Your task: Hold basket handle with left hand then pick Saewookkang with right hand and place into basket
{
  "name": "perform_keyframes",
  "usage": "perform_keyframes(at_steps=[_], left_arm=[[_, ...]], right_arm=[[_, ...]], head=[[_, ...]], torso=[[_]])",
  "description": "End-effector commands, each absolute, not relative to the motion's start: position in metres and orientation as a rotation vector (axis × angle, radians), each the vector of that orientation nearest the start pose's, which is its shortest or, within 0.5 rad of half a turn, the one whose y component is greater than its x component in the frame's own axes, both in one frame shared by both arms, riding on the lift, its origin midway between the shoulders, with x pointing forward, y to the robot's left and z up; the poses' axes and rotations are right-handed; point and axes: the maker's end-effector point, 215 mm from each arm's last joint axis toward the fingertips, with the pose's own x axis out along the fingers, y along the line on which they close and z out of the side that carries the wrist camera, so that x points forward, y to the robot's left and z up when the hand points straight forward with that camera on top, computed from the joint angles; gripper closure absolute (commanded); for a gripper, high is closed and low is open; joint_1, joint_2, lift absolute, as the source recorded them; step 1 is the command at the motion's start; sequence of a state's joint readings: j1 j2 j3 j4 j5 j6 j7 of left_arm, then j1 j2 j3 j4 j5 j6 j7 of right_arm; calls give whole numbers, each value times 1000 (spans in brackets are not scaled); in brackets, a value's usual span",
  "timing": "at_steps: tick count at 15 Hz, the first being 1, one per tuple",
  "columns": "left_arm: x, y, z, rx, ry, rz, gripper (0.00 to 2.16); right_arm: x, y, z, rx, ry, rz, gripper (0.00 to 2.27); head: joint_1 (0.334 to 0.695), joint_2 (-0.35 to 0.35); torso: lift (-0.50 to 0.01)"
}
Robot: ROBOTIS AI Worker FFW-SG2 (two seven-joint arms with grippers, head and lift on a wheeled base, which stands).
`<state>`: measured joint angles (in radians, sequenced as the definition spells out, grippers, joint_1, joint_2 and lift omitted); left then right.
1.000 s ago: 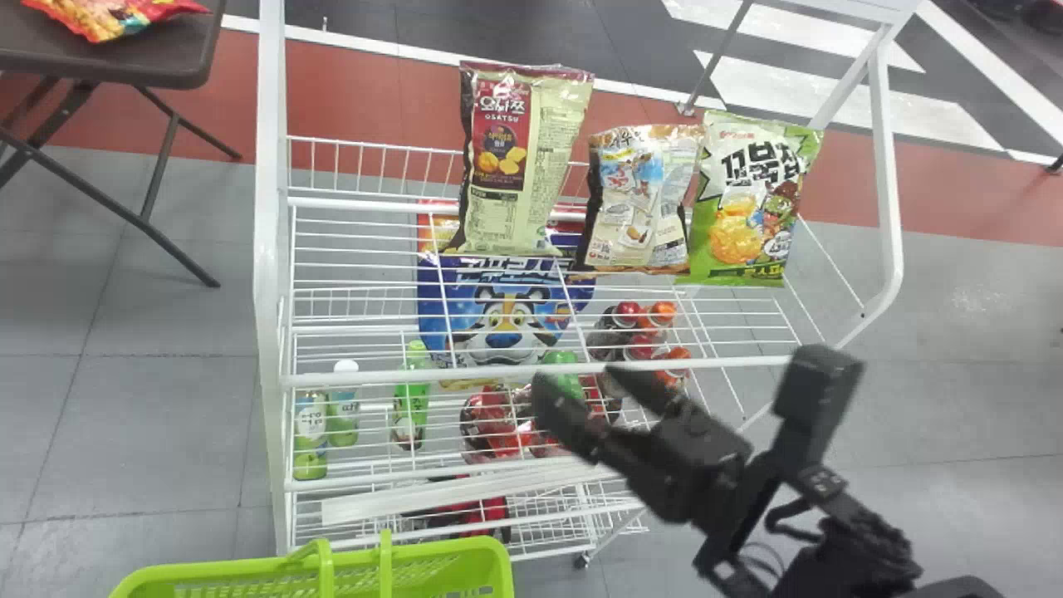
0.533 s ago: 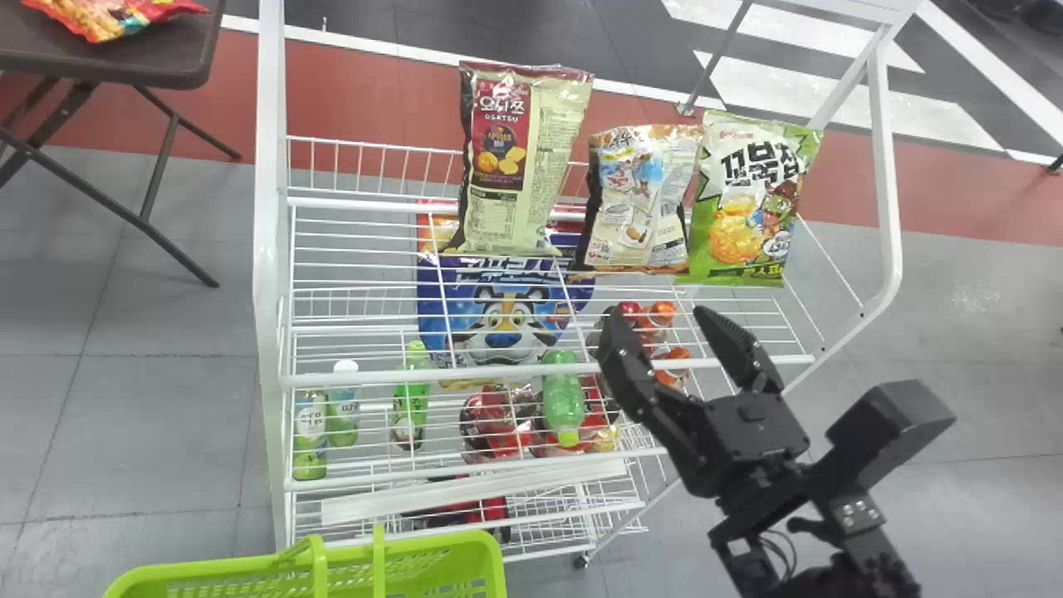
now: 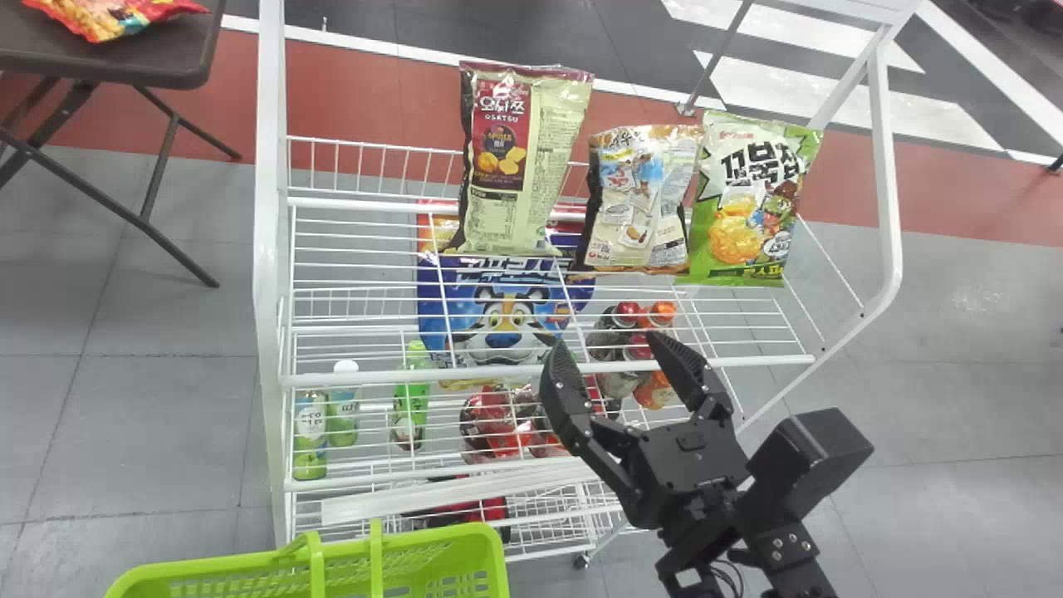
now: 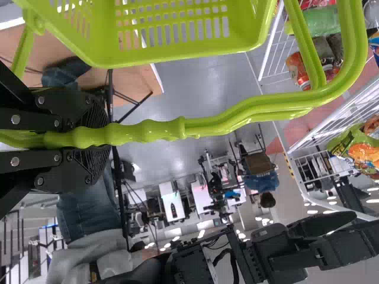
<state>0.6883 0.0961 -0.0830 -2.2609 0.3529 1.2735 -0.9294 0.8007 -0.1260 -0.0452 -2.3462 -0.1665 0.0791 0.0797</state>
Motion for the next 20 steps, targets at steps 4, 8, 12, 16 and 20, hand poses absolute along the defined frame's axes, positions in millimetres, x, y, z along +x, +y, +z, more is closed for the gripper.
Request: perform_keyframes(at_steps=[4, 8, 12, 16, 20], left_arm=[[127, -12, -441, -812, 1096, -1095, 1771], [126, -13, -440, -813, 1096, -1096, 1771], [126, -12, -440, -813, 1096, -1098, 1771], [125, -11, -440, -817, 1098, -1095, 1771], [123, -10, -441, -819, 1104, -1091, 1771]], right_arm=[[363, -220, -314, 53, 116, 143, 90], [362, -221, -316, 69, 122, 139, 93], [363, -221, -316, 76, 119, 139, 97], [362, -223, -319, 112, 124, 134, 107], [363, -230, -319, 118, 121, 99, 110]], head=[[695, -350], [695, -350], [695, -350], [695, -350], [695, -350]], torso=[[-19], [-19], [-19], [-19], [-19]])
